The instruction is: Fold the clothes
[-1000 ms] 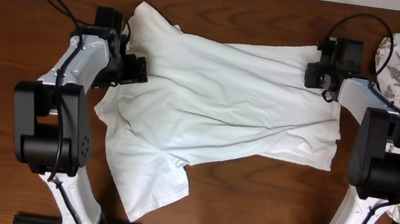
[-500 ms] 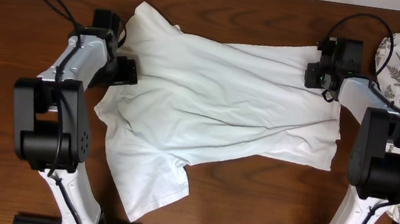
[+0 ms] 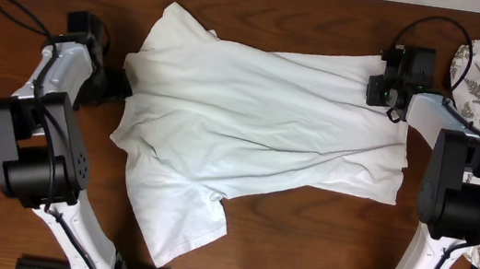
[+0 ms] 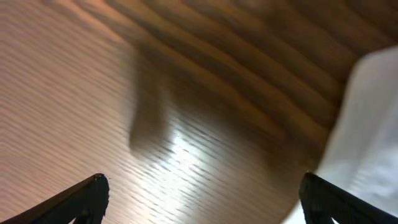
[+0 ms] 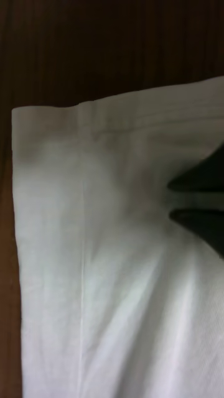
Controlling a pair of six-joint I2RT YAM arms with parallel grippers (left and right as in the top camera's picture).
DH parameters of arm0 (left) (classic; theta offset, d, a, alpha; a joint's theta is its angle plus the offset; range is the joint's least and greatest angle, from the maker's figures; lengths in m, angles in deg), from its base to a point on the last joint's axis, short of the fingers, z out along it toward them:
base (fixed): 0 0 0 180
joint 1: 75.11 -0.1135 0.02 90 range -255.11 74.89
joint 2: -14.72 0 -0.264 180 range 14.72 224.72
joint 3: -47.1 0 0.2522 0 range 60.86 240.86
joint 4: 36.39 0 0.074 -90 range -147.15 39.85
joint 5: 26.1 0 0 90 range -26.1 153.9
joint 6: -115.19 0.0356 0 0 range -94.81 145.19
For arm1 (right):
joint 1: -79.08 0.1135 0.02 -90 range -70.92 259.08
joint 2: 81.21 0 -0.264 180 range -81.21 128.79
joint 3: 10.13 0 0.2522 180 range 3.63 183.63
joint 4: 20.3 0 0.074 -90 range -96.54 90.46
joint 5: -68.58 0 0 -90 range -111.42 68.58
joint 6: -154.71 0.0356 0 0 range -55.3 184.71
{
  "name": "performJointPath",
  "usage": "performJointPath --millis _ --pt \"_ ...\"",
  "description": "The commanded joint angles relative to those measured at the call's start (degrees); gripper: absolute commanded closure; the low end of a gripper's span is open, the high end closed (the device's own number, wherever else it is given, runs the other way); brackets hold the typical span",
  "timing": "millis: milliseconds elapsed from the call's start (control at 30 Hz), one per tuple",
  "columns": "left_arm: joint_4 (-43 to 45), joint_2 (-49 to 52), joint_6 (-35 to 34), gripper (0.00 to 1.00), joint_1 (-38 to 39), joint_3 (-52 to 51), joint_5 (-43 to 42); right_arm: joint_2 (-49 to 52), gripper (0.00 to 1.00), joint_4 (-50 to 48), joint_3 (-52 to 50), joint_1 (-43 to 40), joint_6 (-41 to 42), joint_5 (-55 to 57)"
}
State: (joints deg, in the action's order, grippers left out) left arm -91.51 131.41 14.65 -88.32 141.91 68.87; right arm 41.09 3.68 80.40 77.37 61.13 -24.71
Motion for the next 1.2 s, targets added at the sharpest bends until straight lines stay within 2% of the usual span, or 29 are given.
performJointPath --millis 0,100,133,233,300,367,400,500,600,733,933,1033,1167 --pt "0.3 0.6 -0.8 0.02 -0.8 0.0 1.1 1.0 0.88 1.1 -0.4 0.2 0.3 0.5" --pt "0.3 -0.2 -0.8 0.02 -0.9 1.2 1.1 1.0 0.87 1.1 -0.4 0.2 0.3 0.5" --pt "0.3 -0.6 -1.0 0.02 -0.7 1.7 1.1 1.0 0.84 1.1 -0.4 0.2 0.3 0.5" --pt "0.3 -3.3 -1.2 0.02 -0.4 3.0 1.0 1.0 0.66 0.2 -0.4 0.2 0.3 0.5" --pt "0.3 -6.1 -1.2 0.02 0.2 3.7 1.0 0.7 0.41 -1.3 -0.2 0.2 0.3 0.5" --pt "0.5 -9.0 -1.2 0.02 0.8 3.7 1.0 -0.2 0.29 -2.0 0.4 0.1 0.3 0.3" --pt "0.5 -10.4 -1.2 0.02 1.1 3.7 1.0 -1.1 0.27 -1.8 0.9 0.2 0.4 -0.2" --pt "0.3 -15.0 -1.2 0.02 1.9 3.7 -0.8 -4.5 0.24 -0.6 2.1 0.2 2.1 -2.4" --pt "-1.0 -17.9 -2.6 0.02 2.2 3.7 -7.6 -9.2 0.24 3.1 2.4 0.2 2.4 -2.6" --pt "-6.6 -18.9 -4.7 0.02 2.4 3.7 -18.0 -15.3 0.23 13.3 2.4 0.1 3.8 -2.5" --pt "-15.7 -18.8 -8.4 0.02 4.8 3.2 -18.9 -22.4 0.18 28.6 2.4 -1.6 8.7 -2.5" --pt "-19.1 -18.8 -11.6 0.02 6.7 3.1 -18.9 -23.8 0.18 35.9 2.4 -3.5 11.8 -2.5" --pt "-21.5 -18.9 -12.7 0.02 9.0 2.7 -19.5 -23.7 0.16 43.1 2.3 -5.0 11.9 -2.7"
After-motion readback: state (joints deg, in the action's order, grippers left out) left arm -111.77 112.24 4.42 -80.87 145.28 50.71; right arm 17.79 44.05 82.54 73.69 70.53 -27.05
